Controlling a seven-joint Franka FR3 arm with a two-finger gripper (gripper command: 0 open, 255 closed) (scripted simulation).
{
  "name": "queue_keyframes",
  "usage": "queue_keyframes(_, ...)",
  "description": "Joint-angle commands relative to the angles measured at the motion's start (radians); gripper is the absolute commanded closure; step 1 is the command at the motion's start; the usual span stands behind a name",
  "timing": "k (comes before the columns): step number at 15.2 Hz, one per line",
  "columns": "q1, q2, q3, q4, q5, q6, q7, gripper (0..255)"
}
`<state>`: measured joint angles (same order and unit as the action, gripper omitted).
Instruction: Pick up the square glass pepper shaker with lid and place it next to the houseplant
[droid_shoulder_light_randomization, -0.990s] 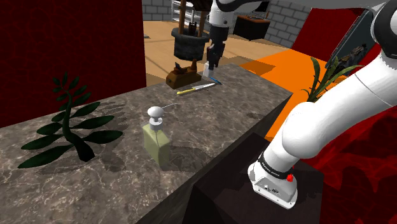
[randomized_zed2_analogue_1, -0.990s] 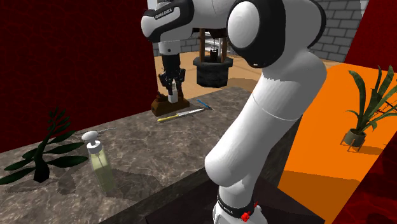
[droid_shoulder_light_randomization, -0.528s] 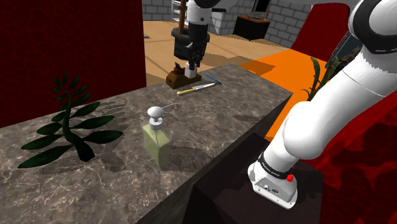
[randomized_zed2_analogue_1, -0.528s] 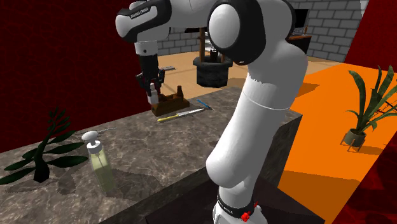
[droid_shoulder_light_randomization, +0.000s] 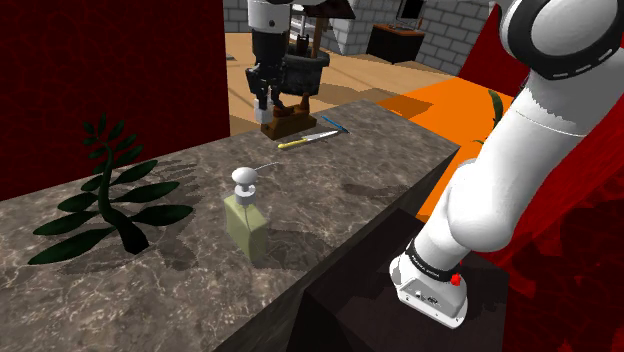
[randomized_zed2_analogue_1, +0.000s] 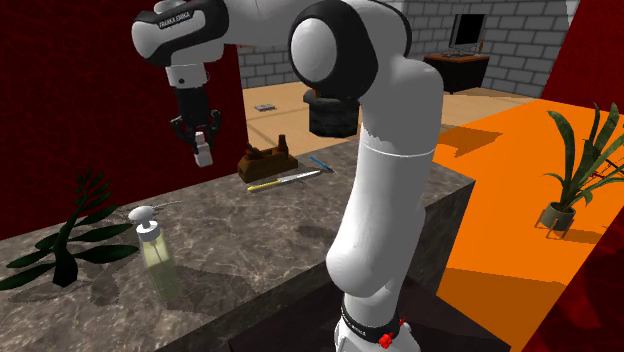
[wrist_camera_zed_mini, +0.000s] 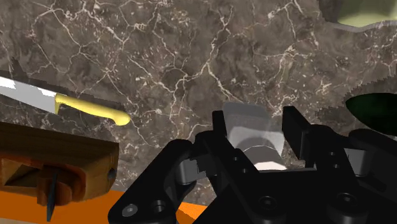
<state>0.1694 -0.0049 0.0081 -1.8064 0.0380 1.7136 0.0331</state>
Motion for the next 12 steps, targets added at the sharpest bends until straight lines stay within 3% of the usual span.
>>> queue_keyframes(1, 0.019, 0.053, 0.019, 0.066, 0.002, -0.011, 0.039, 255)
queue_keyframes(7, 0.077, 0.241, 0.063, 0.312, -0.005, -0.065, 0.142, 255)
queue_keyframes(10, 0.115, 0.372, 0.081, 0.499, -0.016, -0.12, 0.198, 255)
queue_keyframes(12, 0.115, 0.368, 0.08, 0.466, -0.015, -0.091, 0.197, 255)
